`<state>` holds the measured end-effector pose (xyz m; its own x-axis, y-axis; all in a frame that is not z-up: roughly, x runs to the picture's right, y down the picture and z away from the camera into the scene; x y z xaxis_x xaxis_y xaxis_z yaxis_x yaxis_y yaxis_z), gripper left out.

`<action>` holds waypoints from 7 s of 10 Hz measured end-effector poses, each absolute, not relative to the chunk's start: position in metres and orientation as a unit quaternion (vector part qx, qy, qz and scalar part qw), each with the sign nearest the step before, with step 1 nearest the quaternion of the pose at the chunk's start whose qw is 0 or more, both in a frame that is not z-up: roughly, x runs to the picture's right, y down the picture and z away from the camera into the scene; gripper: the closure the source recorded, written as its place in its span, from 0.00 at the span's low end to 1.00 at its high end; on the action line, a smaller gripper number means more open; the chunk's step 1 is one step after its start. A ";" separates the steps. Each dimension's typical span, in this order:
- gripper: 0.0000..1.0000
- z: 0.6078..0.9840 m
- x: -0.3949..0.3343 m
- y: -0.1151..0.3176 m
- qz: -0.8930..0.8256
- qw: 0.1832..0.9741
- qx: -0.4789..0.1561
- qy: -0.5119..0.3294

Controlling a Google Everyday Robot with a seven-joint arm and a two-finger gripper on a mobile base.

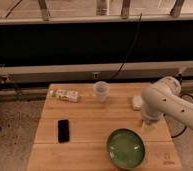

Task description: Push the ceramic bowl across the table

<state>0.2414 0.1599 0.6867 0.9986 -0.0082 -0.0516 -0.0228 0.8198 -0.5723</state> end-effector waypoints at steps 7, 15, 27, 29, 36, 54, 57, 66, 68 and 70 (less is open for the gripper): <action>0.97 0.700 0.228 0.186 0.026 0.949 -0.312 0.026; 0.97 0.711 0.240 0.214 0.070 0.937 -0.342 0.027; 0.97 0.739 0.234 0.262 0.116 0.912 -0.393 0.012; 0.97 0.742 0.231 0.265 0.119 0.909 -0.398 0.012; 0.97 0.758 0.211 0.266 0.109 0.911 -0.398 0.018; 0.97 0.818 0.150 0.216 0.028 0.925 -0.377 0.028; 0.97 0.830 0.126 0.205 0.007 0.929 -0.370 0.026; 0.97 0.839 0.080 0.200 -0.069 0.932 -0.354 0.025; 0.97 0.838 0.064 0.201 -0.085 0.931 -0.353 0.022; 0.97 0.842 0.052 0.197 -0.102 0.932 -0.348 0.020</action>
<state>0.0522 0.1966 0.8419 0.9784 -0.2041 0.0334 0.1761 0.7375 -0.6520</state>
